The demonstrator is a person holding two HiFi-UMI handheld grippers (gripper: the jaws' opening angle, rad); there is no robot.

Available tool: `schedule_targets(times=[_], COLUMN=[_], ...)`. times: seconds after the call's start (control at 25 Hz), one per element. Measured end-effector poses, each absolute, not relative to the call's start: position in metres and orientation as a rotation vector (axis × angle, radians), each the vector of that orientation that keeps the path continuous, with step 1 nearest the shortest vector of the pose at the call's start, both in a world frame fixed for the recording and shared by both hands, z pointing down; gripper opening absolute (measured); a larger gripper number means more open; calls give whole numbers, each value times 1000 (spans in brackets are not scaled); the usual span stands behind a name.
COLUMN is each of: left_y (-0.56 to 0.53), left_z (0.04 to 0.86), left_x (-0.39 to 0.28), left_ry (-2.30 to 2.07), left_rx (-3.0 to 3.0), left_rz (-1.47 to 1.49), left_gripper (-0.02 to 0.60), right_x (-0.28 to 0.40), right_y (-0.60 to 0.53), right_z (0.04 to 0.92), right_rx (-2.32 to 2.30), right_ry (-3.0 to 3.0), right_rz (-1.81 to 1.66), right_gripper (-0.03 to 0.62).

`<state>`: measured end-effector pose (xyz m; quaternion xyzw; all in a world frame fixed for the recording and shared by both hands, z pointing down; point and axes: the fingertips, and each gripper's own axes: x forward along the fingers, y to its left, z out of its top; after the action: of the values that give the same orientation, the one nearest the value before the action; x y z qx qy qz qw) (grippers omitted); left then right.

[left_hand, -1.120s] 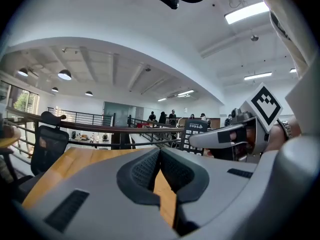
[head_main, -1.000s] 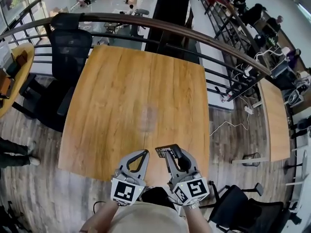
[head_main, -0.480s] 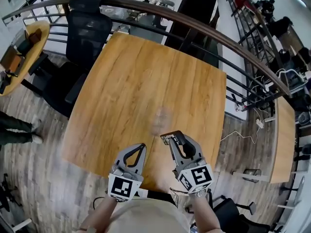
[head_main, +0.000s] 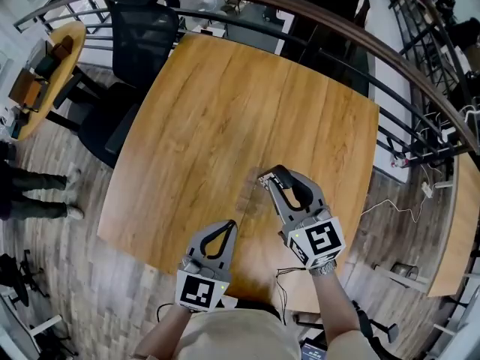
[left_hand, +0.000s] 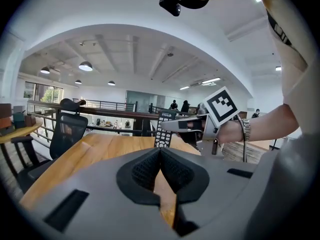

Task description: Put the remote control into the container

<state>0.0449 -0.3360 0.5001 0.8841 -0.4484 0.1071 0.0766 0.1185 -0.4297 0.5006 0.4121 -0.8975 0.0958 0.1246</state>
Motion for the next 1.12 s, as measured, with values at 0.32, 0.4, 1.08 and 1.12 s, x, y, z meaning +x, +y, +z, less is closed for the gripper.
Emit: schedule_targets(times=[0.32, 0.4, 1.08, 1.12], left_y=[-355, -357, -350, -348], left_z=[534, 541, 551, 550], left_x=[75, 72, 54, 54], left_ry=[-1295, -1295, -1306, -1306], left_rx=[2641, 2625, 2617, 2619], left_rz=[475, 479, 495, 492], left_gripper=[11, 11, 11, 11], right_x=[122, 122, 106, 106], right_y=[-458, -460, -447, -446], right_z=[564, 578, 614, 610], right_rx=[986, 986, 981, 988], right_ry=[-2611, -2609, -2552, -2555], right_rz=[251, 299, 385, 372], right_gripper=[127, 127, 128, 127])
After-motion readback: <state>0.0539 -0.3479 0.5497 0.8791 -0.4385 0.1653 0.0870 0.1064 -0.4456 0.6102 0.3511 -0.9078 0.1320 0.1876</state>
